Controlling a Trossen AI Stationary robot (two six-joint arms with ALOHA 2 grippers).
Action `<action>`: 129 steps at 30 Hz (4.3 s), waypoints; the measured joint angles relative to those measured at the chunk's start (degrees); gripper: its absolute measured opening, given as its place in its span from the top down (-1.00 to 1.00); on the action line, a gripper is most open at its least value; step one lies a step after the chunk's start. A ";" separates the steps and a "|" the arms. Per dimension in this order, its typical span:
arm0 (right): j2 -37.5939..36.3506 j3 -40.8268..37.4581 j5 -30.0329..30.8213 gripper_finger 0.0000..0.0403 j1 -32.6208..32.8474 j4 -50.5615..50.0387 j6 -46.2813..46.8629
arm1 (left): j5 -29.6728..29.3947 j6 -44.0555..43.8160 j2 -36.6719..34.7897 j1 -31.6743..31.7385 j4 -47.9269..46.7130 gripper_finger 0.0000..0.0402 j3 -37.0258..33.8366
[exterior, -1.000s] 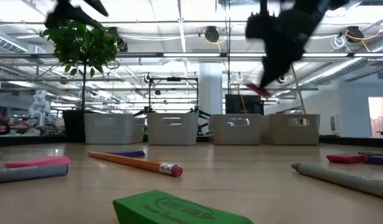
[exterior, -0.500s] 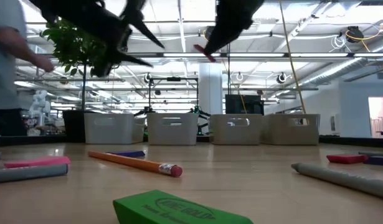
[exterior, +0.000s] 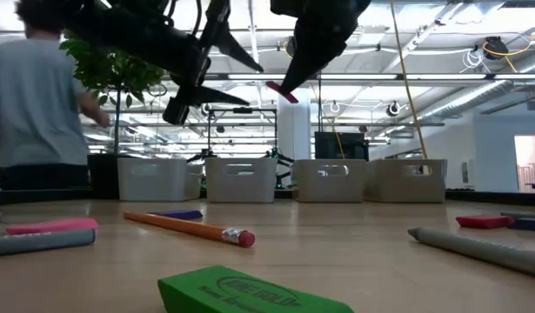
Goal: Sort crayons/erasers/pens/pencils in bins
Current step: Put the red eraser into the top left gray bin
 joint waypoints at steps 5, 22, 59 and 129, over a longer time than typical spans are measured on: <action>-0.06 0.00 -0.06 0.66 -0.27 0.19 -1.51 | -0.88 1.44 2.51 -2.13 0.18 -0.19 2.73; -0.10 -0.04 -2.59 0.66 -0.38 0.43 0.19 | -2.77 6.28 7.71 -2.60 -1.91 -0.19 7.69; -0.75 -0.02 -1.98 0.51 0.53 1.09 2.43 | -2.27 10.51 7.40 -2.77 -2.27 0.87 7.75; -38.54 -32.02 4.44 -0.07 0.69 31.00 17.97 | -17.67 46.80 12.50 41.40 -40.68 0.33 14.11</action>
